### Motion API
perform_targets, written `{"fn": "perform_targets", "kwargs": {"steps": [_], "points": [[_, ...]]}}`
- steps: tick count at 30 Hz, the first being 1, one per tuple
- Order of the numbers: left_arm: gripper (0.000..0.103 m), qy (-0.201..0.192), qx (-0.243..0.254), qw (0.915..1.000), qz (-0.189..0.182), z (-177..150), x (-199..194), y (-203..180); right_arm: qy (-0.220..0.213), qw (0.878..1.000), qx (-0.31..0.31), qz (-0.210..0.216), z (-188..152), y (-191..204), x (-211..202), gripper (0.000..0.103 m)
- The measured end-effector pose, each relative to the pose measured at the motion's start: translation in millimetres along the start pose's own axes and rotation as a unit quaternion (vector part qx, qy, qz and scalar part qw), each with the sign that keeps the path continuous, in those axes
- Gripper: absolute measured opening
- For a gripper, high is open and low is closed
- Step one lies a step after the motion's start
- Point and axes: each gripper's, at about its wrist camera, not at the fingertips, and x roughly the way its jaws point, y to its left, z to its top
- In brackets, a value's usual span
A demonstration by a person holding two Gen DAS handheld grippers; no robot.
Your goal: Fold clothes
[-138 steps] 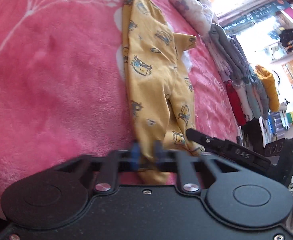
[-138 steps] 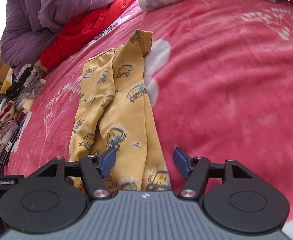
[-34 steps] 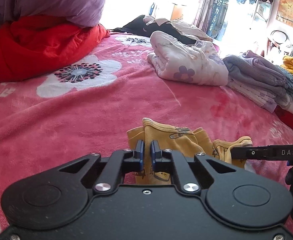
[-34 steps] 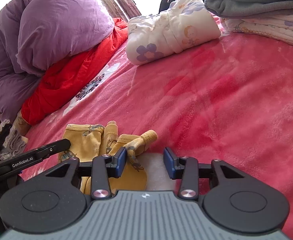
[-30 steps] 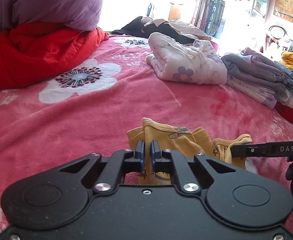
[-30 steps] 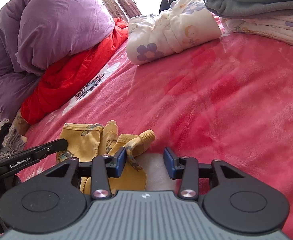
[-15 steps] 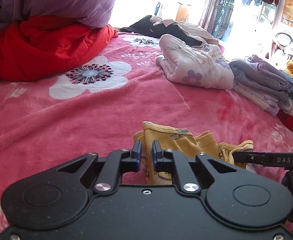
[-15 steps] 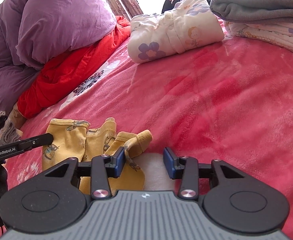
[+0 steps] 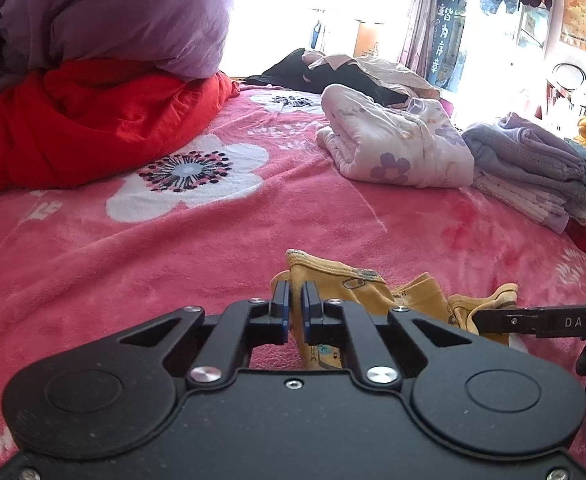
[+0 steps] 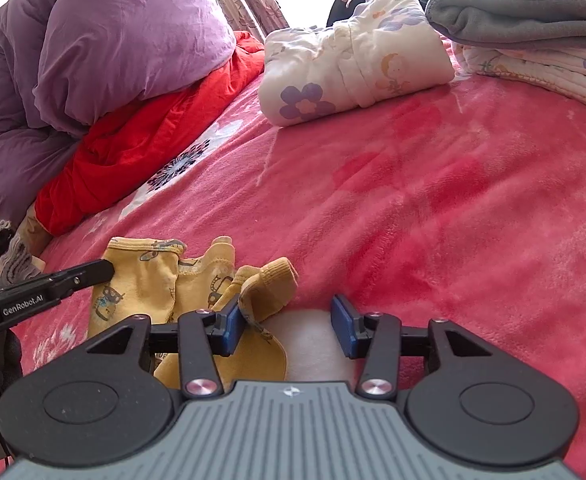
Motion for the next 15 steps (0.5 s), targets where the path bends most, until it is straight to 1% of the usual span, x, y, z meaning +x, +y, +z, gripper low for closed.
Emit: {"fn": "perform_targets", "kwargs": {"steps": [3, 4, 7, 8, 10, 11, 12, 13, 14, 15], "points": [[0.004, -0.003, -0.015, 0.9999, 0.003, 0.3, -5.7, 6.9, -0.001, 1.0, 0.0, 0.0, -0.5, 0.2, -0.2, 0.048], [0.004, -0.007, -0.02, 0.9997, 0.01, 0.9, -8.3, 9.6, -0.001, 1.0, -0.001, 0.0, -0.7, 0.4, -0.1, 0.048], [0.004, -0.013, -0.045, 0.9987, 0.016, 3.0, -17.4, 22.7, -0.003, 1.0, -0.002, 0.0, -1.6, 0.8, 0.1, 0.048], [0.003, -0.016, -0.054, 0.9982, 0.02, 3.4, -20.5, 27.4, -0.003, 1.0, -0.002, 0.0, -1.8, 0.7, 0.1, 0.048], [0.003, -0.017, -0.066, 0.9975, 0.017, 3.2, -23.9, 31.4, -0.004, 1.0, -0.002, -0.001, -2.0, 0.6, 0.0, 0.048], [0.003, -0.013, -0.073, 0.9972, 0.009, 4.0, -23.2, 33.1, -0.005, 1.0, -0.002, -0.001, -2.1, 0.8, -0.2, 0.048], [0.006, -0.008, -0.078, 0.9969, -0.005, 4.9, -20.2, 33.1, -0.005, 1.0, -0.002, -0.002, -2.2, 1.2, -0.3, 0.048], [0.01, -0.008, -0.081, 0.9967, -0.009, 5.5, -16.3, 32.0, -0.005, 1.0, -0.003, -0.002, -2.1, 1.6, -0.2, 0.048], [0.03, -0.009, -0.083, 0.9965, -0.003, 5.6, -11.8, 30.0, -0.005, 1.0, -0.004, -0.003, -2.2, 1.9, -0.2, 0.049], [0.043, -0.007, -0.08, 0.9968, -0.004, 3.9, -6.6, 27.5, -0.005, 1.0, -0.005, -0.003, -2.1, 2.2, -0.2, 0.049]]}}
